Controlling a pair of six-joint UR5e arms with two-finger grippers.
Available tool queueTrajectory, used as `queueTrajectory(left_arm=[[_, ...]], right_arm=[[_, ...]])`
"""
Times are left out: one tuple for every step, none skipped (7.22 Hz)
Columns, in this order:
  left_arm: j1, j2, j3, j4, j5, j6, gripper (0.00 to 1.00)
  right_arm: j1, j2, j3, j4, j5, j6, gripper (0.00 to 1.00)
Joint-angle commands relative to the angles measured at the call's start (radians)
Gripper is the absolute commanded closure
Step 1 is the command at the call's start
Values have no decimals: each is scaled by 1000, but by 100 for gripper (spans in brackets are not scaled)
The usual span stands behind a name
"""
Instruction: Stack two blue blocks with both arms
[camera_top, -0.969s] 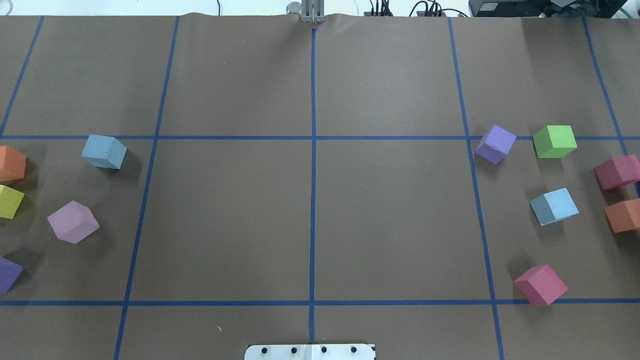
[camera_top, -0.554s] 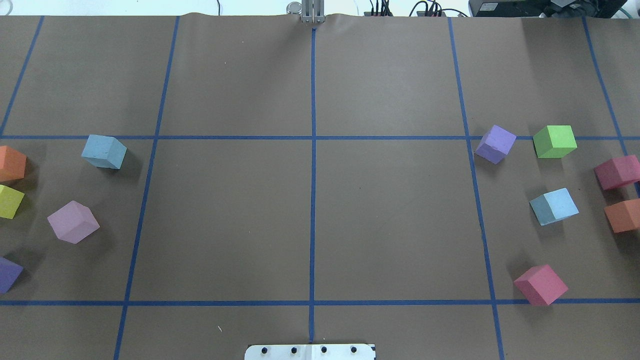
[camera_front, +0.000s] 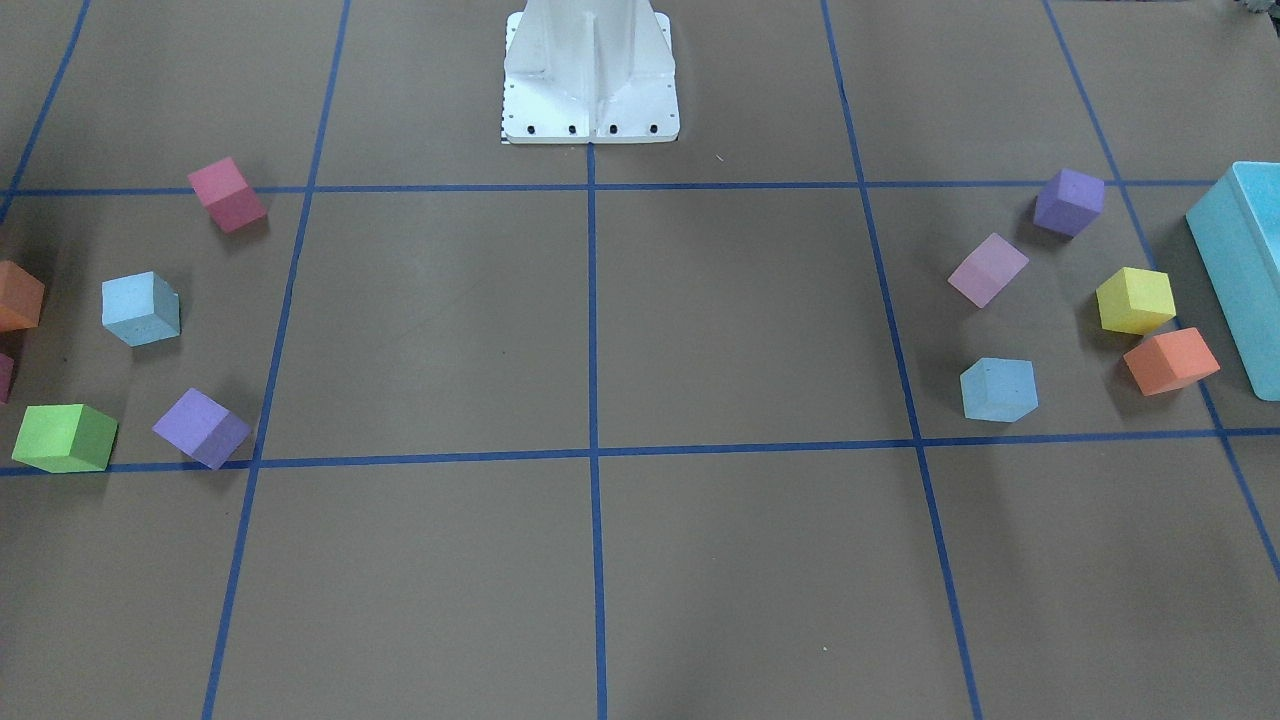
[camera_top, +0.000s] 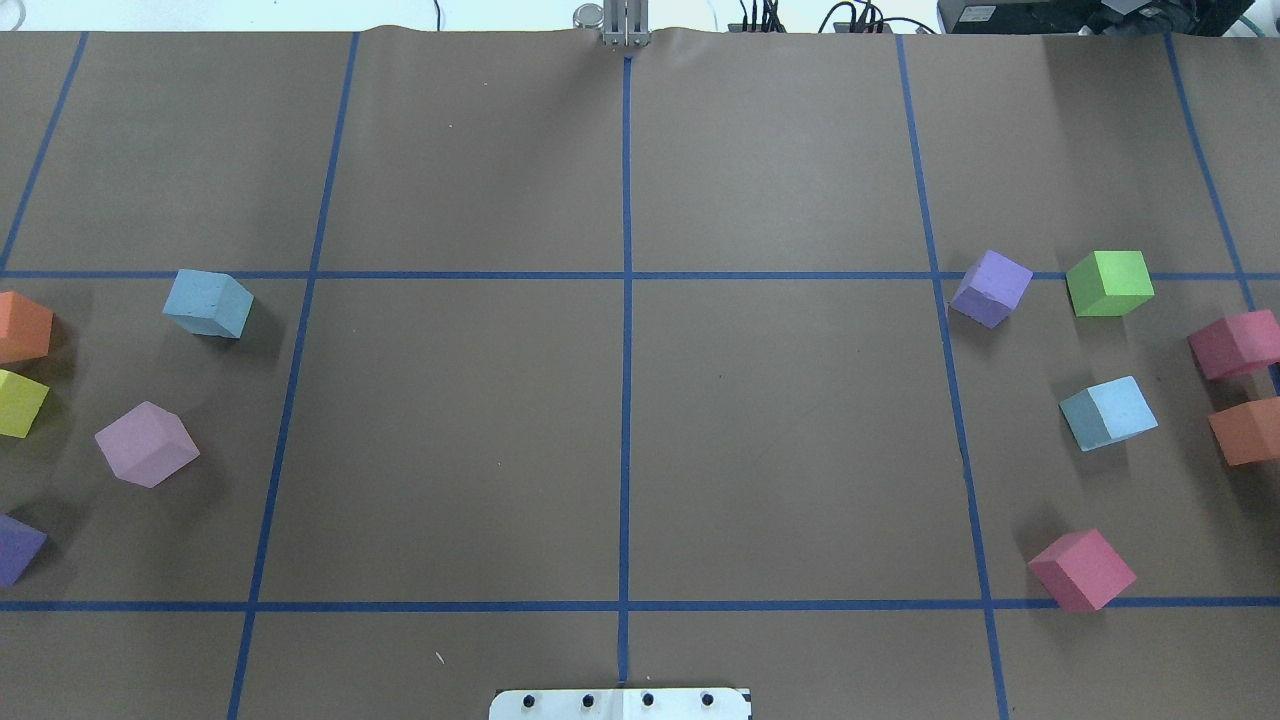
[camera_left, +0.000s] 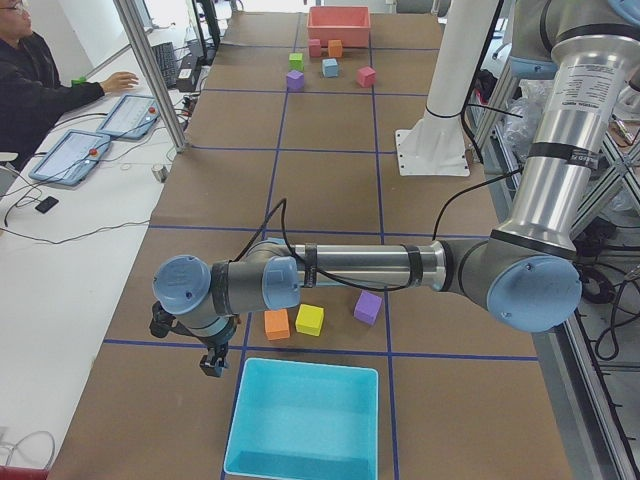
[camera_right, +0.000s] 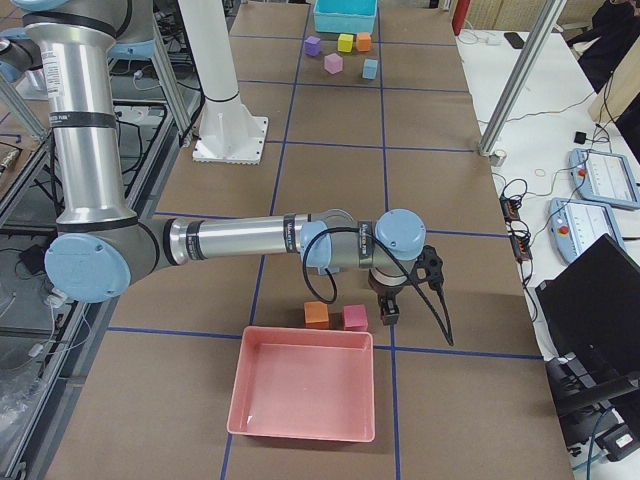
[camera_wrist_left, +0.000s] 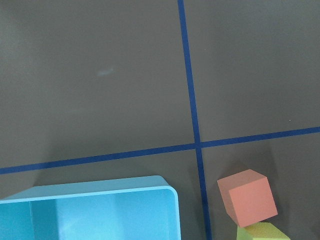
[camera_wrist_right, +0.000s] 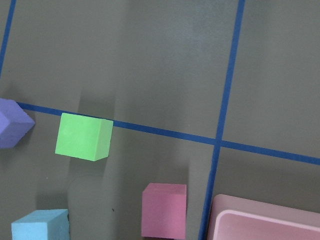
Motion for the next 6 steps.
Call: queueTrajectory(left_arm=[[0, -1, 0, 1, 0, 0, 2], [0, -1, 0, 1, 0, 0, 2], [0, -1, -3, 1, 0, -2, 2], [0, -1, -9, 1, -2, -5, 2], [0, 1, -9, 1, 0, -5, 2], [0, 1, -9, 1, -2, -3, 2]], right_arm=[[-152, 42, 85, 64, -26, 304, 0], [-197, 7, 90, 179, -43, 382, 0], [-251, -11, 91, 273, -86, 480, 0], [-320, -63, 93, 383, -146, 558, 0], [-355, -141, 96, 498, -177, 585, 0], [-380, -200, 105, 587, -179, 643, 0]])
